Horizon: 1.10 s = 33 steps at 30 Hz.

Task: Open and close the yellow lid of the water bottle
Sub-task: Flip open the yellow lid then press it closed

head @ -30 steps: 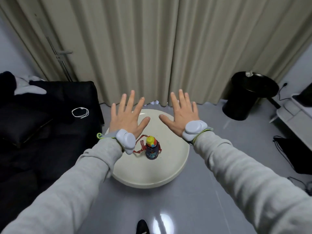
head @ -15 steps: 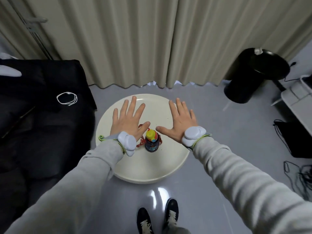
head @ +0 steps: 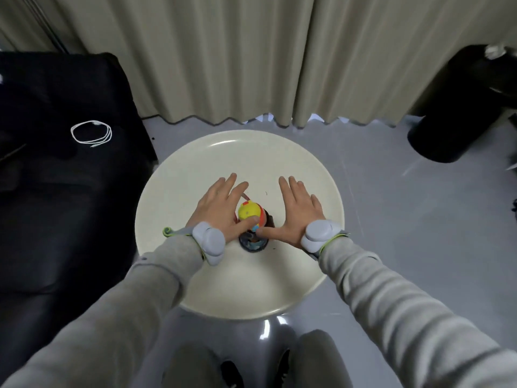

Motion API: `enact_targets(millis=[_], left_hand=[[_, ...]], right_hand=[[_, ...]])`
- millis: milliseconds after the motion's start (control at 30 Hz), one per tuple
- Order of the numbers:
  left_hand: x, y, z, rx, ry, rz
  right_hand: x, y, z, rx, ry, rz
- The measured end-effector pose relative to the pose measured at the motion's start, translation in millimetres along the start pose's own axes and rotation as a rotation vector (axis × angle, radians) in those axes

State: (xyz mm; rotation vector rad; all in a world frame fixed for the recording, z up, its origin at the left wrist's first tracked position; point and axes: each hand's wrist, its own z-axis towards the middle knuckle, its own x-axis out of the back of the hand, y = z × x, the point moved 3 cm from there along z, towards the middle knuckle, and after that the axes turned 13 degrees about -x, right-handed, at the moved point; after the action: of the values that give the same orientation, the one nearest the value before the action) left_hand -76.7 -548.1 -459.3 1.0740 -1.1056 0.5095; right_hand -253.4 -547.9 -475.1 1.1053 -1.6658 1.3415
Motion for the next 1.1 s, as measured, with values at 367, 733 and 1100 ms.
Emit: enact_targets(millis=[367, 733, 1100], left_hand=[[-110, -67, 24, -0.037, 0.143, -0.295], [-129, -64, 32, -0.229, 0.406, -0.165], [-119, -55, 40, -0.242, 0.212, -0.068]], right_hand=[[-121, 44, 68, 0.192, -0.077, 0.064], [-152, 44, 91, 0.365, -0.084, 0.465], [-163, 45, 85, 0.208, -0.125, 0.579]])
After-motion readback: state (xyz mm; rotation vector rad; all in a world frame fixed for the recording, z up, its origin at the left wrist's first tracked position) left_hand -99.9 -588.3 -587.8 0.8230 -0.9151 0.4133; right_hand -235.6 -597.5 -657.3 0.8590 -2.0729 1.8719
